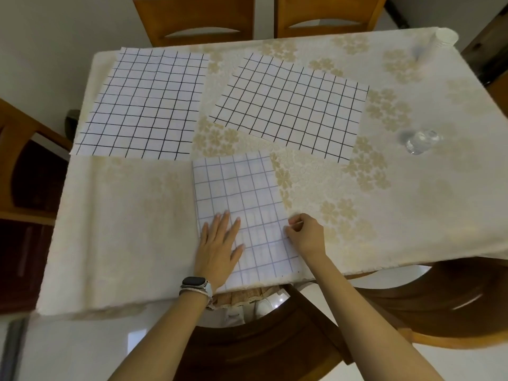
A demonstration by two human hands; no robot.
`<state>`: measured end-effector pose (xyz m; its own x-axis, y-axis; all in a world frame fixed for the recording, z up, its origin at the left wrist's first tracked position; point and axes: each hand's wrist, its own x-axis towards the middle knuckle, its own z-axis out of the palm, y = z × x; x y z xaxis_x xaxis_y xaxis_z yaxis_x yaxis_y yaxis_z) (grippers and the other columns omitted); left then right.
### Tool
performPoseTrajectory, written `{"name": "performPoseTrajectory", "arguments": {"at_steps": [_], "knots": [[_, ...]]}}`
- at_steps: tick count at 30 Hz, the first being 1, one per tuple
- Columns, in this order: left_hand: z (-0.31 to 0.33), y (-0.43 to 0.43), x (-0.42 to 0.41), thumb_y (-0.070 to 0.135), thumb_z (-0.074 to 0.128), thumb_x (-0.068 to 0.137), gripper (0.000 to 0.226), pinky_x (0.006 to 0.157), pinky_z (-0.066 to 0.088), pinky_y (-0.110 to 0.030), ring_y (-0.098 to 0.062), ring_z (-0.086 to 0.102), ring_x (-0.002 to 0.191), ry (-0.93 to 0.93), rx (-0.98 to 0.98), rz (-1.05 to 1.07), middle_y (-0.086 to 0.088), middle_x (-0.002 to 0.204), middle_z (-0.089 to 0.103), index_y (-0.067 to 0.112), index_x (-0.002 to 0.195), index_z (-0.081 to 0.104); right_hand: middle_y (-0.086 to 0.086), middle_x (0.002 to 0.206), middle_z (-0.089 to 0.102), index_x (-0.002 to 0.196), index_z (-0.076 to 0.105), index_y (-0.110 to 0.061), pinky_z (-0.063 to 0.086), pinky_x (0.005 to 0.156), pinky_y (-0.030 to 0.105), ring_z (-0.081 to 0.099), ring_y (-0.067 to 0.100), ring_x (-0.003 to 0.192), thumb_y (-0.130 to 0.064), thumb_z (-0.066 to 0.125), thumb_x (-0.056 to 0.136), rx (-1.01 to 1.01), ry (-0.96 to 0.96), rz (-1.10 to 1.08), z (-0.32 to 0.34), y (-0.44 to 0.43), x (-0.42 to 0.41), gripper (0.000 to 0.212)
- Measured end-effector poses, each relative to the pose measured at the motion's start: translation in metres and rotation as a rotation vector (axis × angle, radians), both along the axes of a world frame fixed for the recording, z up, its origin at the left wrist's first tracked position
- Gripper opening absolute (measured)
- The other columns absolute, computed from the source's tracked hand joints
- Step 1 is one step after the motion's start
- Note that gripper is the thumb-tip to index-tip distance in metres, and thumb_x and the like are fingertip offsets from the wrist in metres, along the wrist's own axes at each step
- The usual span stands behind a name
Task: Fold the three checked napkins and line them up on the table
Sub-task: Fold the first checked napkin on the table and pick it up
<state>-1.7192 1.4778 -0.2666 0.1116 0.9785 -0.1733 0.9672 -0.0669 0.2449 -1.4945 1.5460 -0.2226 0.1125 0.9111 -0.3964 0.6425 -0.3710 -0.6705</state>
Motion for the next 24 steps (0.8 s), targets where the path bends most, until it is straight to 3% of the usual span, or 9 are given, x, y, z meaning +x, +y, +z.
{"name": "performPoseTrajectory", "arguments": {"at_steps": [14, 16, 18, 24], "knots": [[-0.015, -0.011, -0.005, 0.057, 0.023, 0.098, 0.066, 0.121, 0.010, -0.049, -0.028, 0.004, 0.151, 0.023, 0.030, 0.012, -0.011, 0.164, 0.004, 0.025, 0.156, 0.013, -0.005, 0.070, 0.054, 0.098, 0.064, -0.007, 0.041, 0.055, 0.002, 0.051, 0.002, 0.063, -0.004, 0.070, 0.082, 0.033, 0.018, 0.009, -0.005, -0.003, 0.000, 0.018], [-0.016, -0.012, -0.006, 0.057, 0.024, 0.098, 0.066, 0.121, 0.011, -0.049, -0.028, 0.004, 0.151, 0.023, 0.032, 0.008, -0.011, 0.164, 0.004, 0.025, 0.156, 0.013, -0.004, 0.074, 0.056, 0.105, 0.063, -0.007, 0.042, 0.055, 0.007, 0.054, 0.005, 0.066, -0.005, 0.070, 0.082, 0.026, 0.011, 0.029, -0.005, -0.004, -0.001, 0.024], [-0.015, -0.012, -0.007, 0.057, 0.025, 0.098, 0.067, 0.121, 0.011, -0.050, -0.028, 0.004, 0.151, 0.013, 0.041, 0.009, -0.011, 0.164, 0.005, 0.024, 0.156, 0.014, 0.001, 0.088, 0.060, 0.113, 0.059, -0.011, 0.048, 0.064, 0.020, 0.058, 0.014, 0.078, -0.010, 0.070, 0.081, 0.088, -0.050, 0.080, -0.005, -0.002, -0.004, 0.034], [-0.005, -0.003, -0.017, 0.045, 0.024, 0.101, 0.062, 0.122, 0.010, -0.047, -0.023, 0.011, 0.150, -0.025, 0.126, 0.103, -0.008, 0.162, 0.016, 0.013, 0.154, 0.022, 0.013, 0.124, 0.062, 0.124, 0.061, -0.008, 0.049, 0.096, 0.044, 0.057, 0.031, 0.112, -0.009, 0.062, 0.087, 0.578, -0.167, 0.492, -0.007, 0.017, -0.040, 0.037]]}}
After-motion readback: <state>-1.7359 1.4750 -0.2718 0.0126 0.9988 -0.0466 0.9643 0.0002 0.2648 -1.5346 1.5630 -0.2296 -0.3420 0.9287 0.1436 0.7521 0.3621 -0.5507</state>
